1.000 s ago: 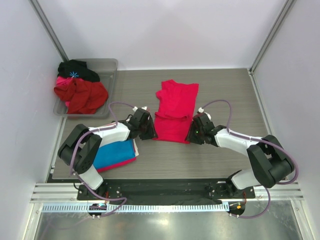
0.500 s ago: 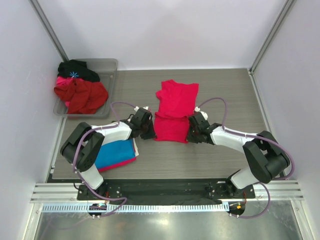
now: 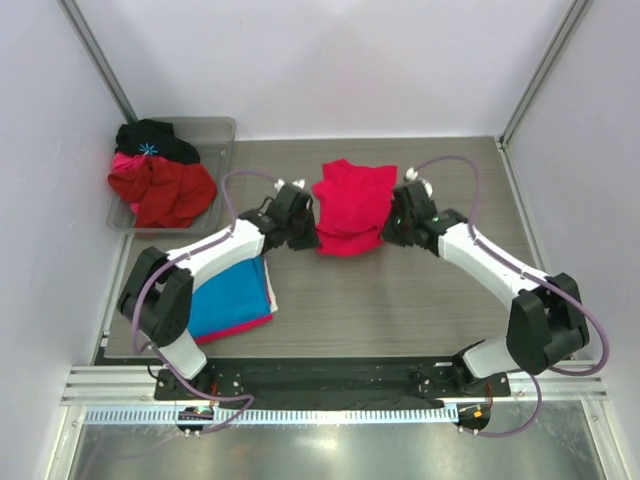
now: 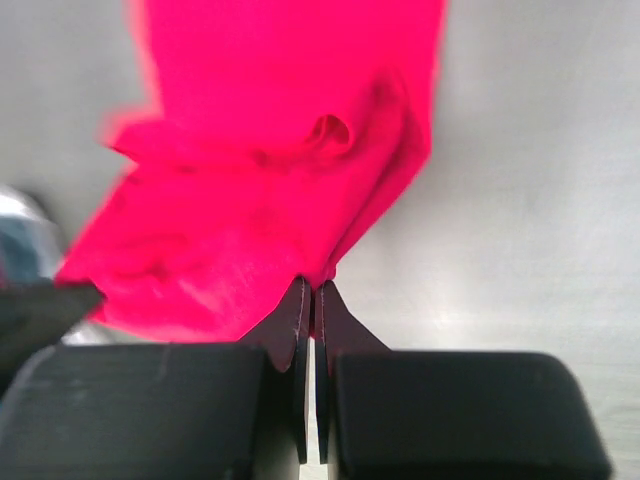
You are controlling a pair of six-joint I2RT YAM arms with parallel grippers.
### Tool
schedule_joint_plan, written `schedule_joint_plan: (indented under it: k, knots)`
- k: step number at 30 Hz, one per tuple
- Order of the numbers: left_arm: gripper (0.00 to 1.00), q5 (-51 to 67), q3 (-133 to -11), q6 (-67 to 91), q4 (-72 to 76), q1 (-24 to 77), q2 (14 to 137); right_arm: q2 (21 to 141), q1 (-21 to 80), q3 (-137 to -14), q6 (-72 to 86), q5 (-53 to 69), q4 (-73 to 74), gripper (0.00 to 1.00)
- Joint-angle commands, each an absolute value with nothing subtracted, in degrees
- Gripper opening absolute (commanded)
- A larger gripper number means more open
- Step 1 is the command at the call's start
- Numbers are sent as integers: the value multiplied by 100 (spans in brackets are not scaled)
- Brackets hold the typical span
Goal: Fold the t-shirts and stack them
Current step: Fold the tshirt
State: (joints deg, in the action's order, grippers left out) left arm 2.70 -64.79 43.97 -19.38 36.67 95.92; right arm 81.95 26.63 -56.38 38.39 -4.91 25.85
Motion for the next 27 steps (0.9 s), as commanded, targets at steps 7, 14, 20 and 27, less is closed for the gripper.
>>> schedule_joint_plan:
  k: [7,14,20,27]
  knots:
    - [0,-18,-6365,4306,-2471,3875,8227,7304,2540,-5637,3568,-334,3235,1]
    - [0,141,-5046,4755,-1960,4411,7640,6329,2549,-4519,3656,-71,3155,1]
    - [0,114,-4623,5001,-2004,4913,7111,5670,2549,-3947,3630,167,3348,2]
    - [0,53,-5105,4782,-2284,4808,7163,5949,2549,-4446,3411,-200,3489,1]
